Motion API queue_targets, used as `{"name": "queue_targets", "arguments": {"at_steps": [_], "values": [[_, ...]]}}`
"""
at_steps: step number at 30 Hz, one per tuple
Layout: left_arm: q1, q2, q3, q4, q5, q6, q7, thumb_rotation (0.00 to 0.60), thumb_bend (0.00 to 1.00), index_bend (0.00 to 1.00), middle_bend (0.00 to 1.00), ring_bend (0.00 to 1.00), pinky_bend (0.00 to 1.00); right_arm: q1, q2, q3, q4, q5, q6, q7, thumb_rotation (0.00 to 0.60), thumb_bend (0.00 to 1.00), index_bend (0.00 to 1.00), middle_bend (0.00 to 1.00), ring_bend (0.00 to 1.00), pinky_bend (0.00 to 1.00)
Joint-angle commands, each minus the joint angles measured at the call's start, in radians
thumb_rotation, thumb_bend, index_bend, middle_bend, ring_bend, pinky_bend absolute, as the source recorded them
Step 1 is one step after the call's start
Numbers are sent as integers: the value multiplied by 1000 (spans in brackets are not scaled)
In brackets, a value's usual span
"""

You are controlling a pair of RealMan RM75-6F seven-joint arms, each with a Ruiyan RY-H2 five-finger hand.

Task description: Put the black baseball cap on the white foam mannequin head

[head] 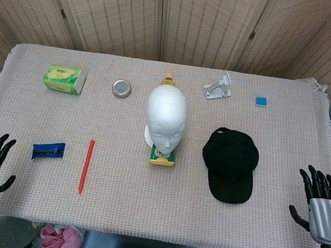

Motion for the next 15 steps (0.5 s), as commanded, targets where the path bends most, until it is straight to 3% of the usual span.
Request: {"name": "queue_targets", "arguments": {"at_steps": [1,11,15], "values": [[0,1,0,-2,-1,0,-1,600,310,0,0,0,169,1,-4,0,-1,2,-3,-5,600,180,0,0,0,0],[12,26,16,-44,51,35,-23,600,310,0,0,0,169,13,-33,-19,22,-38,-17,-12,600,185,0,0,0,0],[20,38,31,-55,79,47,-34,600,310,0,0,0,168,20,-149,-48,191,-149,35,-3,600,197,0,0,0,0]]}}
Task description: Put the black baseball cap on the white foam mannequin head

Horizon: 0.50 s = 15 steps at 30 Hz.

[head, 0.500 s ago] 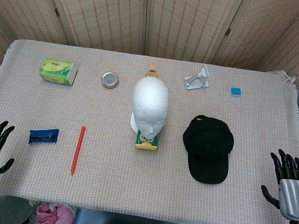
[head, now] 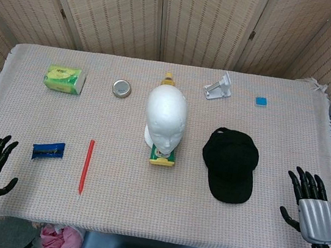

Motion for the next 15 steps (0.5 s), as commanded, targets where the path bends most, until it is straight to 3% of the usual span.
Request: {"name": "queue_targets", "arguments": {"at_steps": [1,4,8,15], "values": [[7,11,12,-13,16,8,-8,600,310,0,0,0,169,4,-120,-35,180,-115,61,4,600,198,0,0,0,0],[16,22,19,-26,27,19,-19,600,310,0,0,0,169,-13,-201,-53,317,-175,137,12,600,199,0,0,0,0],[30,36,28,-38,42,41,-37,600,310,0,0,0,169,-36,-265,-75,413,-206,188,43,600,212,0,2,0,0],[42,70,53,-30,58,33,-67,600,310,0,0,0,168,-66,-394,-114,568,-202,179,117,600,224,0,59,0,0]]}}
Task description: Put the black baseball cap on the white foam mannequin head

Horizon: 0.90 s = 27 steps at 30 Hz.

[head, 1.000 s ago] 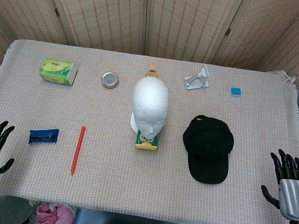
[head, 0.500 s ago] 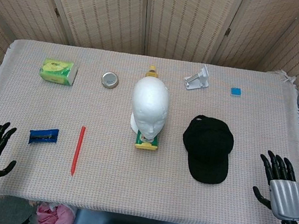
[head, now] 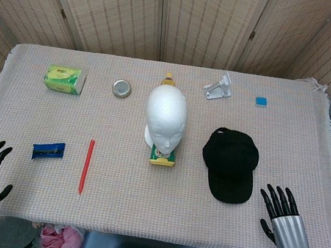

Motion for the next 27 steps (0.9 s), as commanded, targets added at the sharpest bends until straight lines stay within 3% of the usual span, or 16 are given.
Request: {"name": "queue_targets", "arguments": {"at_steps": [1,8,27], "values": [[3,13,15,1,16,-9,-6,600,310,0,0,0,169,-21,-83,-20,84,4,0,68,600,227,0,67,0,0],[13,34,27,7,66,27,-56,600,310,0,0,0,165,-39,-244,2,286,6,87,159,600,266,82,160,0,0],[23,80,30,19,84,51,-165,600,310,0,0,0,155,42,-408,39,480,76,-41,170,600,292,93,172,0,0]]}}
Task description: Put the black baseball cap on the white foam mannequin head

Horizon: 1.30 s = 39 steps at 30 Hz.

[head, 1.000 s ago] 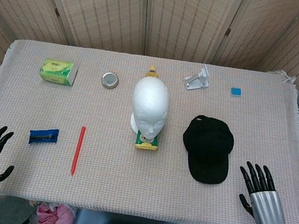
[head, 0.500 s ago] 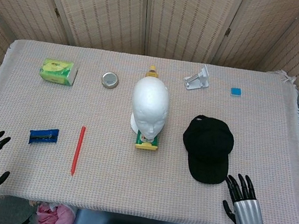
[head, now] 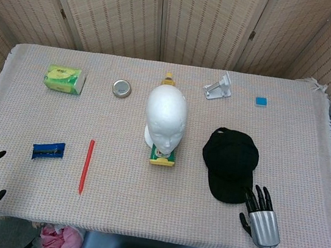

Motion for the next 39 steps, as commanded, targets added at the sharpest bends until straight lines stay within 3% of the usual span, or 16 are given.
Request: {"name": "queue_targets", "arguments": {"at_steps": [1,18,25,29,35,39], "values": [[5,5,0,5,8,14,-19,600,310,0,0,0,155,18,-23,4,17,5,-12,-9,600,292,93,172,0,0],[13,20,-5,25,9,32,-85,600,310,0,0,0,155,91,-91,45,78,57,-64,-23,600,304,104,177,0,0],[11,26,-9,31,1,27,-106,600,310,0,0,0,155,109,-112,55,100,70,-56,-17,600,308,180,231,41,13],[13,26,-11,32,0,33,-110,600,310,0,0,0,155,112,-126,58,130,74,-36,-1,600,325,272,303,125,144],[19,29,-14,34,5,48,-121,600,310,0,0,0,155,130,-159,78,193,101,-51,40,600,371,474,455,321,497],[23,32,-15,37,4,58,-134,600,310,0,0,0,155,148,-182,94,232,116,-45,65,600,400,562,518,393,618]]}}
